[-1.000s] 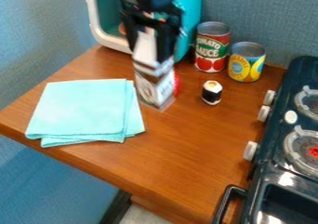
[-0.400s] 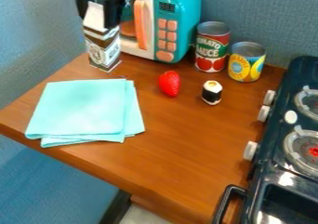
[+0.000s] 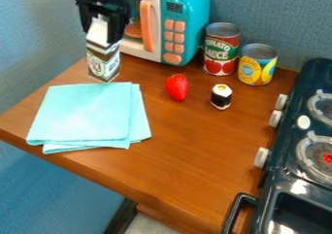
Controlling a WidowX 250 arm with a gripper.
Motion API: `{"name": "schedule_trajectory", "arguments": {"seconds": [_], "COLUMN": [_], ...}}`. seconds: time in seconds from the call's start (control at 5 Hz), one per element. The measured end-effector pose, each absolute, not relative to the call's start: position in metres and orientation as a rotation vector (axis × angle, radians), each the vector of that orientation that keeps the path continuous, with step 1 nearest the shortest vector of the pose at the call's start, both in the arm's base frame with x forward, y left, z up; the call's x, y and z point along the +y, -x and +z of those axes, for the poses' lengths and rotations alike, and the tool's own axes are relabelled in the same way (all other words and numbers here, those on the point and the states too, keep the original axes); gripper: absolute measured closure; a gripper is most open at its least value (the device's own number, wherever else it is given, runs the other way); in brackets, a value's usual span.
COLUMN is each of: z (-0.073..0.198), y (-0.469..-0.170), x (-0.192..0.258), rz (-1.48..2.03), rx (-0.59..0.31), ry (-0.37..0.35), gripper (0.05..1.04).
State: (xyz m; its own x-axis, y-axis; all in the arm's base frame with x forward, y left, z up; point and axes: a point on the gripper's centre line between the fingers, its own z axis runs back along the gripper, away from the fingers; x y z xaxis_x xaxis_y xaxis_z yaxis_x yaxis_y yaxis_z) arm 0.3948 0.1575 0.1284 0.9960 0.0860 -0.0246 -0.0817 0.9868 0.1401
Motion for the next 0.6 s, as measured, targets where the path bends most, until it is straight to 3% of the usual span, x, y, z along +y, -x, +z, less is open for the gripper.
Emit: {"name": "schedule_trajectory", "arguments": {"seconds": [0.6], "z": [0.110], "y": [-0.419], "x": [0.183], "rz": [0.156], "rx": [0.084], "ry": [-0.108], "gripper": [0.260]}}
